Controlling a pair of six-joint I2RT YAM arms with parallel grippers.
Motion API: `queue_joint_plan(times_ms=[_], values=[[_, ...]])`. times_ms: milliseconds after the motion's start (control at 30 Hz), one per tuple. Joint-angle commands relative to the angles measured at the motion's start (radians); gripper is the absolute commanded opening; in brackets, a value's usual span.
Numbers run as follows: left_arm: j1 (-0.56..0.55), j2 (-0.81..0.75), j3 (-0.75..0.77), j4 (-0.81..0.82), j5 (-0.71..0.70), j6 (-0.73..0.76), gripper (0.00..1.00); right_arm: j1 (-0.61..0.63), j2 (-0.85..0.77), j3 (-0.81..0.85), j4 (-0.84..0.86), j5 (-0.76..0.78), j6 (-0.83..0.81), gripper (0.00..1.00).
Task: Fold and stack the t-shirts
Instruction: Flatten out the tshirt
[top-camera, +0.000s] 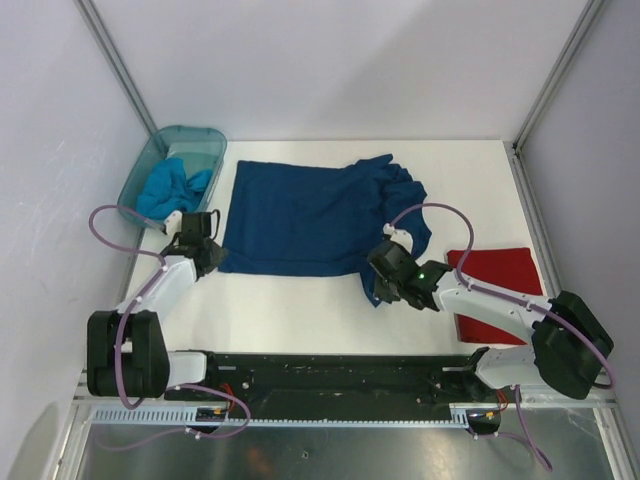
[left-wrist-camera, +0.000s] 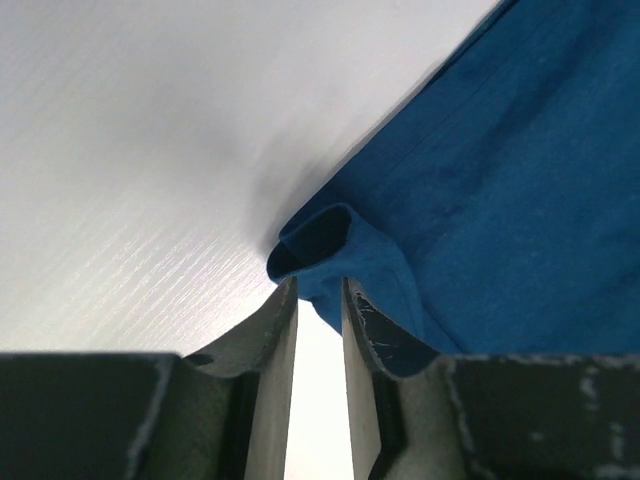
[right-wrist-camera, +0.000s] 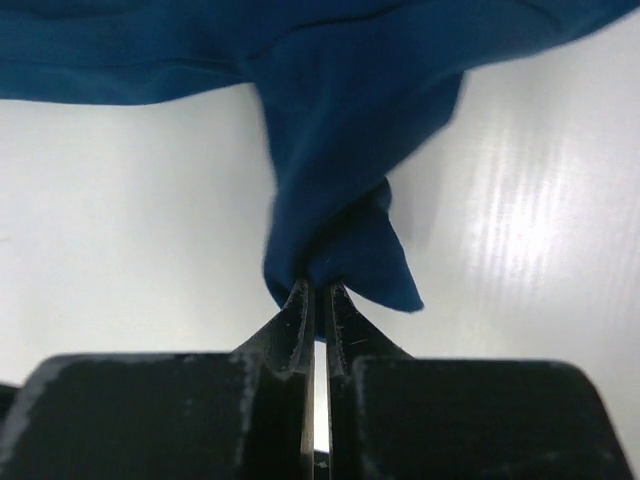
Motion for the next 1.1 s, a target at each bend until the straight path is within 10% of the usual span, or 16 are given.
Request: queue_joint_plan(times_ms=[0,333,633,867,1067], values=[[-0.003,-0.065,0.022,0.012,-0.01,0.003,0.27,0.064,-0.021,0.093,-0.032,-0.024,0.054,0.0],[-0.003,-0.096,0.013,0.006,0.002,0.016,0.22,0.156,0.119,0.226,-0.056,-0.072,-0.005,0.05],[0.001,-0.107,0.009,0.004,0.015,0.033,0.26,0.112,0.039,0.259,-0.201,0.087,0.032,0.62],[0.002,-0.108,0.016,0.005,0.032,0.027,0.27,-0.225,-0.188,0.018,-0.118,0.029,0.066,0.36],[0.003,-0.123,0.013,0.003,0.04,0.028,0.28,-0.336,-0.099,-0.036,0.017,-0.049,0.066,0.35]])
